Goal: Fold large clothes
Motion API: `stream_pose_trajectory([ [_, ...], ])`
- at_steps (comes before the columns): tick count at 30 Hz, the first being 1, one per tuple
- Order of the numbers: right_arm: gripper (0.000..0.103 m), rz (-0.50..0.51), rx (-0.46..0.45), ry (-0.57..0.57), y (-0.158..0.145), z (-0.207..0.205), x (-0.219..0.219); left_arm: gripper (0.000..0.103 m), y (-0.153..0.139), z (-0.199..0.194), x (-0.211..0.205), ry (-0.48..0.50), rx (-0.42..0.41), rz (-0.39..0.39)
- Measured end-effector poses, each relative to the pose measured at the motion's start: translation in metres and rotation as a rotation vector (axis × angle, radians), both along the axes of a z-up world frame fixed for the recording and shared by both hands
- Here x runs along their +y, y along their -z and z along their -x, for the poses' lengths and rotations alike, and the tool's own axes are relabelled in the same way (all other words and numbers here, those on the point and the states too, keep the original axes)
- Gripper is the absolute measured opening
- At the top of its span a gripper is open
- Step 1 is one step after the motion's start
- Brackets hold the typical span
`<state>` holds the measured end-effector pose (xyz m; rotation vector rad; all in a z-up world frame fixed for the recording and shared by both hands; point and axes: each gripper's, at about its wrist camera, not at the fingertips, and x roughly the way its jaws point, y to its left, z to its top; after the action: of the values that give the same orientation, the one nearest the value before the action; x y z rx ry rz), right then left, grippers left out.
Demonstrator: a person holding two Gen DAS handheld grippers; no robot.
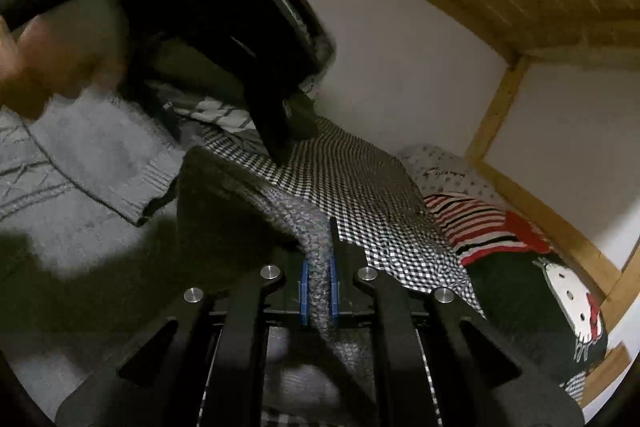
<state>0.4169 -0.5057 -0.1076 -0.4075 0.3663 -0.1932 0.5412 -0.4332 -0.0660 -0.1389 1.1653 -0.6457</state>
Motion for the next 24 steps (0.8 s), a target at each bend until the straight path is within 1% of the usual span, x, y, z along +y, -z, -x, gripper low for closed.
stream_pose_trajectory([
  [1, 0.008, -0.001, -0.003, 0.007, -0.001, 0.000, 0.000, 0.097, 0.006, 0.004, 0.014, -0.020, 0.035, 0.025],
  [3, 0.008, -0.007, -0.011, 0.008, -0.002, -0.001, 0.002, 0.097, 0.018, 0.006, 0.029, -0.020, 0.122, 0.094],
  [4, 0.008, -0.006, -0.013, 0.011, -0.002, -0.003, 0.000, 0.097, 0.027, 0.007, 0.038, -0.023, 0.187, 0.143],
  [6, 0.008, -0.013, -0.023, 0.009, -0.003, -0.003, -0.001, 0.097, 0.041, 0.011, 0.045, -0.024, 0.274, 0.197],
  [7, 0.008, -0.015, -0.029, 0.009, -0.004, -0.003, 0.000, 0.097, 0.053, 0.012, 0.048, -0.019, 0.348, 0.251],
  [8, 0.008, -0.014, -0.033, 0.005, -0.004, -0.002, 0.001, 0.097, 0.060, 0.012, 0.047, -0.016, 0.394, 0.288],
  [9, 0.008, -0.009, -0.043, 0.004, -0.004, -0.001, 0.003, 0.097, 0.070, 0.012, 0.046, -0.016, 0.456, 0.329],
  [10, 0.008, -0.006, -0.052, 0.010, -0.005, -0.001, 0.005, 0.097, 0.082, 0.013, 0.045, -0.026, 0.551, 0.383],
  [12, 0.008, -0.014, -0.063, 0.031, -0.007, -0.001, 0.004, 0.097, 0.093, 0.019, 0.043, -0.036, 0.655, 0.466],
  [13, 0.008, -0.023, -0.073, 0.039, -0.009, 0.000, 0.004, 0.097, 0.101, 0.026, 0.043, -0.043, 0.723, 0.516],
  [15, 0.008, -0.043, -0.094, 0.044, -0.012, 0.002, 0.001, 0.097, 0.110, 0.035, 0.042, -0.055, 0.803, 0.587],
  [16, 0.008, -0.047, -0.103, 0.039, -0.013, 0.003, 0.001, 0.097, 0.116, 0.039, 0.041, -0.063, 0.843, 0.639],
  [18, 0.008, -0.058, -0.122, 0.021, -0.015, 0.007, 0.002, 0.097, 0.124, 0.041, 0.040, -0.089, 0.883, 0.706],
  [19, 0.008, -0.061, -0.129, 0.015, -0.016, 0.009, 0.003, 0.097, 0.129, 0.041, 0.038, -0.101, 0.893, 0.755],
  [21, 0.008, -0.068, -0.139, -0.002, -0.017, 0.015, 0.006, 0.097, 0.130, 0.039, 0.035, -0.095, 0.907, 0.801],
  [22, 0.008, -0.064, -0.138, -0.008, -0.017, 0.018, 0.008, 0.097, 0.133, 0.038, 0.031, -0.094, 0.920, 0.851],
  [24, 0.008, -0.052, -0.135, -0.020, -0.015, 0.022, 0.011, 0.097, 0.134, 0.037, 0.027, -0.086, 0.918, 0.883],
])
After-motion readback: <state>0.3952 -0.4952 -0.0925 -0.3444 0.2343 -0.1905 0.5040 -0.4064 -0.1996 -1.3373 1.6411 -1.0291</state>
